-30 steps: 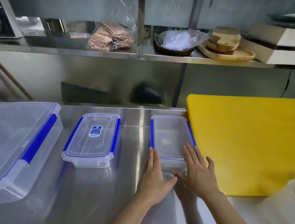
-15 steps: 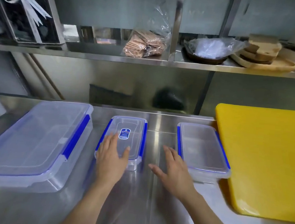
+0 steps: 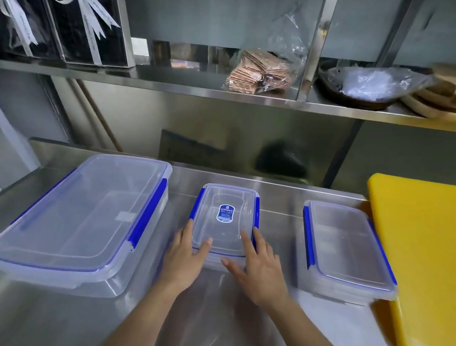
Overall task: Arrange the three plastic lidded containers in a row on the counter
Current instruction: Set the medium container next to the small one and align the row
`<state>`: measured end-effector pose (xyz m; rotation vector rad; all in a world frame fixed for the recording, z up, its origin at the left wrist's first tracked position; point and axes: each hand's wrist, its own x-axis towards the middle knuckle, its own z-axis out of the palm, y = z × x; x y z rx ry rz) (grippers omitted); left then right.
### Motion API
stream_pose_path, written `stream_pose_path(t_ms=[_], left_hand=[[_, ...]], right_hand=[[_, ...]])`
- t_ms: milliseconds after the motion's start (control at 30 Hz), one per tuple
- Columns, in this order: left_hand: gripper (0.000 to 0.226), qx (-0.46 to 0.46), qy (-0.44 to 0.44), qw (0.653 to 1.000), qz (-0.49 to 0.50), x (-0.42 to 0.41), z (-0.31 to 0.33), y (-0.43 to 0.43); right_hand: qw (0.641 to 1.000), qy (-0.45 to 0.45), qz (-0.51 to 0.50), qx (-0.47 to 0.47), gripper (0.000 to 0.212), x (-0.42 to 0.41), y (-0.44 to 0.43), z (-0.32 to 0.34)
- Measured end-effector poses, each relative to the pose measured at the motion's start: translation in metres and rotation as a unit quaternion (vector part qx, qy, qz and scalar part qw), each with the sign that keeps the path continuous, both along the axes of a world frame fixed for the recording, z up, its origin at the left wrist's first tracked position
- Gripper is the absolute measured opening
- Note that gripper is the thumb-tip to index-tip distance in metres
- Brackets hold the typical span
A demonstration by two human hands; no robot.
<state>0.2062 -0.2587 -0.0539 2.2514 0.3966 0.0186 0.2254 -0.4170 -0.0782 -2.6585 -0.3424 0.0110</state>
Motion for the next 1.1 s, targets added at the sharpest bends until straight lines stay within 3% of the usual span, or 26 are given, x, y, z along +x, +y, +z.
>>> stream_pose_path(t_ms=[233,367,533,633,700,867,1000,1100], left_hand=[[0.069,0.016,0.006,1.000,-0.009,0.003,-0.007,-0.002],[0.074,0.078,0.010,0.996,-0.034,0.002,0.002,0.004],[0.058,0.105,-0.167,0.979,0.056,-0.022,0.046,0.025],[0.042,0.158,-0.247,0.949,0.119,-0.036,0.064,0.064],[0.042,0.198,-0.225,0.942,0.150,-0.045,0.067,0.096],[0.062,0.237,-0.054,0.949,0.199,-0.072,0.040,0.154],[0.062,0.252,-0.041,0.948,0.191,-0.076,0.028,0.175],[0.059,0.262,-0.045,0.948,0.174,-0.075,0.024,0.189]], right_hand=[[0.999,-0.012,-0.020,-0.040,0.078,0.003,-0.005,-0.007],[0.998,-0.033,-0.019,-0.057,0.075,-0.001,-0.001,0.007],[0.993,-0.111,0.008,0.041,0.065,-0.019,0.031,0.043],[0.989,-0.076,0.059,0.110,0.063,-0.032,0.061,0.055],[0.987,-0.021,0.104,0.123,0.070,-0.040,0.084,0.058],[0.970,0.125,0.174,0.118,0.094,-0.056,0.134,0.050],[0.956,0.153,0.187,0.163,0.106,-0.069,0.170,0.044],[0.958,0.149,0.162,0.185,0.102,-0.072,0.190,0.042]])
